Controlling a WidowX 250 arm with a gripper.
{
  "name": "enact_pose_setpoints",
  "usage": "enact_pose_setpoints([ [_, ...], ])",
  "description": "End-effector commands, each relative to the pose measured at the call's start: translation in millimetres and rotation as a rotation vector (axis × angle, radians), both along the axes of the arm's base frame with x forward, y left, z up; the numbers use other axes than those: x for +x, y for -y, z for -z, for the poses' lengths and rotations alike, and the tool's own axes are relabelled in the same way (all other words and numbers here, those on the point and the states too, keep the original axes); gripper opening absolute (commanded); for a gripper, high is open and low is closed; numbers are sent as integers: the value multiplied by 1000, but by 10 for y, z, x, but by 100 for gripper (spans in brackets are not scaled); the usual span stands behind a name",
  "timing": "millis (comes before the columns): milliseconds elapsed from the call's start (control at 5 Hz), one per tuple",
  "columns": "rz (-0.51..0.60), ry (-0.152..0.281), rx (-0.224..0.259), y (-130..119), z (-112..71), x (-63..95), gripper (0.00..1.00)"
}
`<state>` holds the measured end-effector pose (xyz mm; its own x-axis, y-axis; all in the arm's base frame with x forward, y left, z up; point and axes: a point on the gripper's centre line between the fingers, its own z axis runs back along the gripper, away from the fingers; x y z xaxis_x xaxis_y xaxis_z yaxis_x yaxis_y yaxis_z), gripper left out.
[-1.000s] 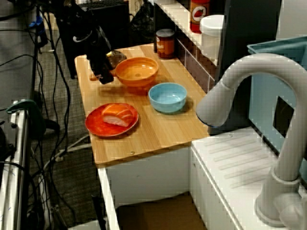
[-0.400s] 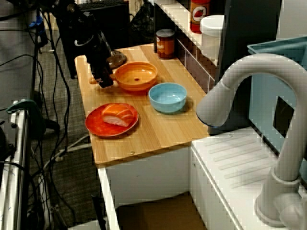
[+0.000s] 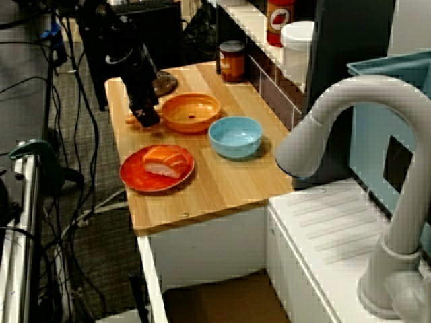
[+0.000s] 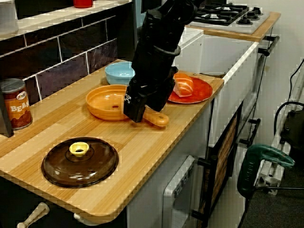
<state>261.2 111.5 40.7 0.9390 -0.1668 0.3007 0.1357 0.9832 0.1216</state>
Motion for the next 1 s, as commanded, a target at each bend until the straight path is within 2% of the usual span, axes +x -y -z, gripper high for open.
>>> enact_pose_setpoints([
  [0, -15, 54, -29, -160, -281, -68, 100],
  [400, -55, 88, -39, -405, -444, -222, 100],
  [600, -57, 116, -27, -519, -470, -283, 100],
  [800, -85, 97, -23, -674, -445, -271, 100],
])
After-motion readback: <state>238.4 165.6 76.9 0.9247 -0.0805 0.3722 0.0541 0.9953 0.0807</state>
